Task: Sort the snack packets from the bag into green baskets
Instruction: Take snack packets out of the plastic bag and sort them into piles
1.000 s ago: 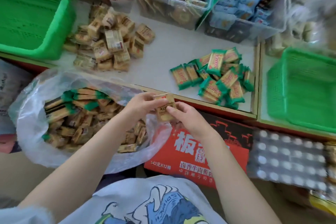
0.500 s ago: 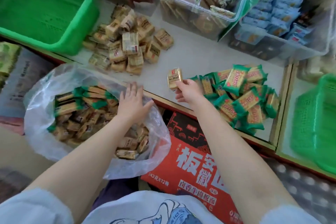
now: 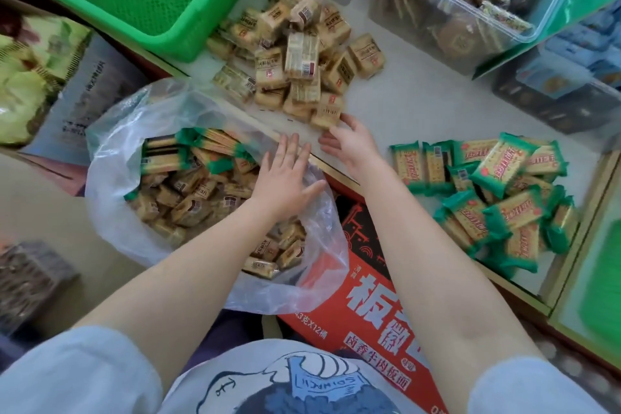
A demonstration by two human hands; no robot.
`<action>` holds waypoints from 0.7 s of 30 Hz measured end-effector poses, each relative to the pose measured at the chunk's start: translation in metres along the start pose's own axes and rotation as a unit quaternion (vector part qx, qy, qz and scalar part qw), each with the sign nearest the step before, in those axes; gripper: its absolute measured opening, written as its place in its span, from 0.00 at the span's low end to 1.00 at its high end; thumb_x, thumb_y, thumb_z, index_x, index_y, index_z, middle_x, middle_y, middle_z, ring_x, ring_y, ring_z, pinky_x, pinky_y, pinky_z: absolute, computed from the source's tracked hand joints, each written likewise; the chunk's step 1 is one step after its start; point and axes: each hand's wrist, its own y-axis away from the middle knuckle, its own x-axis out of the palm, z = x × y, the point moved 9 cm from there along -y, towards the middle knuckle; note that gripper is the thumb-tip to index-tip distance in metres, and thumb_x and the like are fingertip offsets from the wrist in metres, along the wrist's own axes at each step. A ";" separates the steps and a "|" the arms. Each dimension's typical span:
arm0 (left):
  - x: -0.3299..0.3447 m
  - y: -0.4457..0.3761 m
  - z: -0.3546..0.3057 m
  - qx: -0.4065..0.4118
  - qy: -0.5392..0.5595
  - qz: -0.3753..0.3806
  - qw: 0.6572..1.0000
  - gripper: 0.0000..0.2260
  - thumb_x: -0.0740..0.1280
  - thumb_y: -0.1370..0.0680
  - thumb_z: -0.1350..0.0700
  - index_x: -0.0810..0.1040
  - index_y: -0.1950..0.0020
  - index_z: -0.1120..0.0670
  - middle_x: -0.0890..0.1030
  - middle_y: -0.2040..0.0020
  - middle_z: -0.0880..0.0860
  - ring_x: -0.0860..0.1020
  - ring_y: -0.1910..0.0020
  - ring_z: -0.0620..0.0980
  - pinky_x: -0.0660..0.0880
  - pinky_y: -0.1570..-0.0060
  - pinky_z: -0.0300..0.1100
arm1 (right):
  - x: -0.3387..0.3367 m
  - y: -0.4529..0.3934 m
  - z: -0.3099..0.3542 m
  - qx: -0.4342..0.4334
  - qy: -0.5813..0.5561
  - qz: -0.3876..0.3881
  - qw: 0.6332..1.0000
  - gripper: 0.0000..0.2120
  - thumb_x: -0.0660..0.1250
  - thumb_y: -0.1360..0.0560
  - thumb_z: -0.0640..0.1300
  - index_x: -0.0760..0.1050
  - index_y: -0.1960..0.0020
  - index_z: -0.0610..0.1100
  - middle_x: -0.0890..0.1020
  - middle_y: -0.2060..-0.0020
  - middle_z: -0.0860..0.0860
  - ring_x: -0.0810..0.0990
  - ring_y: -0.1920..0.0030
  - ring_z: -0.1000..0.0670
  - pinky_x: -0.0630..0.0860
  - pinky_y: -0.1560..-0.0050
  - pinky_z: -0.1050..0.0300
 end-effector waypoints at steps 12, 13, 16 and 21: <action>-0.001 0.105 0.087 0.002 0.114 -0.182 0.977 0.18 0.58 0.23 0.44 0.78 0.56 0.57 0.73 0.56 0.50 0.72 0.53 0.55 0.69 0.52 0.50 | 0.046 0.129 -0.012 -0.104 0.162 0.015 0.981 0.08 0.61 0.19 0.37 0.74 0.42 0.42 0.79 0.62 0.46 0.79 0.67 0.49 0.80 0.60 0.50; 0.024 0.115 0.104 -0.026 0.092 -0.121 0.988 0.22 0.54 0.24 0.41 0.78 0.58 0.57 0.73 0.59 0.50 0.73 0.56 0.56 0.68 0.56 0.49 | 0.069 0.135 -0.035 -0.075 0.177 0.070 0.979 0.07 0.61 0.19 0.37 0.76 0.43 0.40 0.80 0.63 0.46 0.80 0.67 0.48 0.80 0.60 0.49; 0.081 0.142 0.136 -0.060 0.040 0.010 0.997 0.30 0.45 0.27 0.35 0.81 0.53 0.51 0.80 0.55 0.51 0.76 0.51 0.56 0.65 0.53 0.48 | 0.102 0.126 -0.112 -0.001 0.296 0.128 0.946 0.04 0.65 0.20 0.42 0.79 0.49 0.44 0.83 0.61 0.50 0.83 0.60 0.48 0.82 0.51 0.45; 0.120 0.164 0.145 -0.017 0.019 0.062 0.998 0.31 0.43 0.25 0.32 0.78 0.42 0.47 0.81 0.53 0.50 0.75 0.48 0.54 0.63 0.43 0.49 | 0.095 0.100 -0.178 0.008 0.498 0.117 0.859 0.07 0.71 0.24 0.45 0.79 0.48 0.44 0.80 0.55 0.51 0.78 0.53 0.49 0.69 0.57 0.57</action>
